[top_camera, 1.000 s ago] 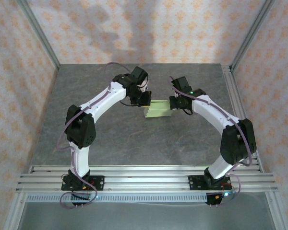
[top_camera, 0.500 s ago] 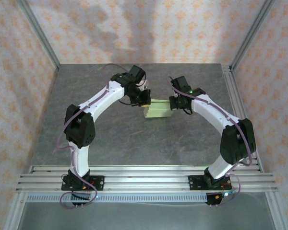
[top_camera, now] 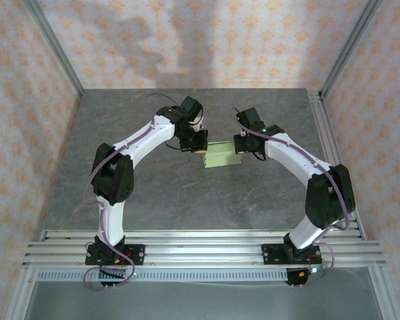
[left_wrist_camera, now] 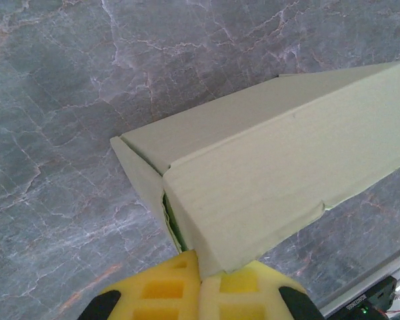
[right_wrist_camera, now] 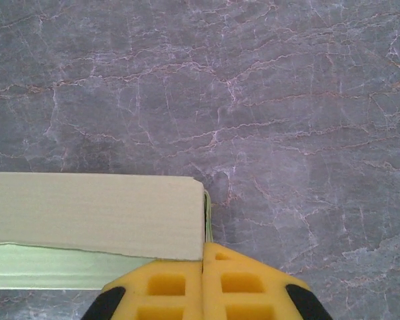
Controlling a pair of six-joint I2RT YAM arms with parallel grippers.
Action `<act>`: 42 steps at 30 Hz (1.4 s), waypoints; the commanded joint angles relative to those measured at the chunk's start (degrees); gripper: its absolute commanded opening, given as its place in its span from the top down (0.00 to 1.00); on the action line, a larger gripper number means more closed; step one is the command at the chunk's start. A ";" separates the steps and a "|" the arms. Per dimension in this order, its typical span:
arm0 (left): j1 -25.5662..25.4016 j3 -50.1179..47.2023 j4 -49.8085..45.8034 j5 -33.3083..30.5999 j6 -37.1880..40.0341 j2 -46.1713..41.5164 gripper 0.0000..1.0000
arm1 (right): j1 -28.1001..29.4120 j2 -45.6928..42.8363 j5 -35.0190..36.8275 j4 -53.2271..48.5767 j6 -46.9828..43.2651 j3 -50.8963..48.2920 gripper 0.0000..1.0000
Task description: Fold the paper box
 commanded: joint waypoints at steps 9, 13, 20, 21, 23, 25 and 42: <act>0.35 -3.97 2.96 -1.53 -0.68 -1.16 0.76 | -0.01 1.42 0.48 2.35 -1.47 -4.88 0.96; 0.30 -4.23 3.34 -1.43 -0.74 -4.19 0.54 | 0.00 1.36 0.52 2.65 -1.46 -4.82 0.96; 0.41 -6.28 7.22 -0.89 -1.97 -8.63 0.19 | -0.01 1.27 0.23 2.95 -1.37 -5.09 0.96; 0.42 -6.93 9.48 -1.01 -2.22 -9.21 0.16 | -0.01 1.19 0.22 3.11 -1.45 -5.34 0.96; 0.49 -7.50 13.01 -1.44 -5.63 -9.44 0.09 | -0.01 1.09 0.10 3.35 -1.43 -5.57 0.96; 0.84 -6.47 13.92 -2.89 -7.60 -8.57 0.09 | 0.01 1.01 -0.01 3.56 -1.33 -5.74 0.96; 2.09 -8.09 12.59 -3.80 -12.00 -1.88 0.56 | 0.02 -0.47 -0.20 3.40 -0.02 -5.55 0.96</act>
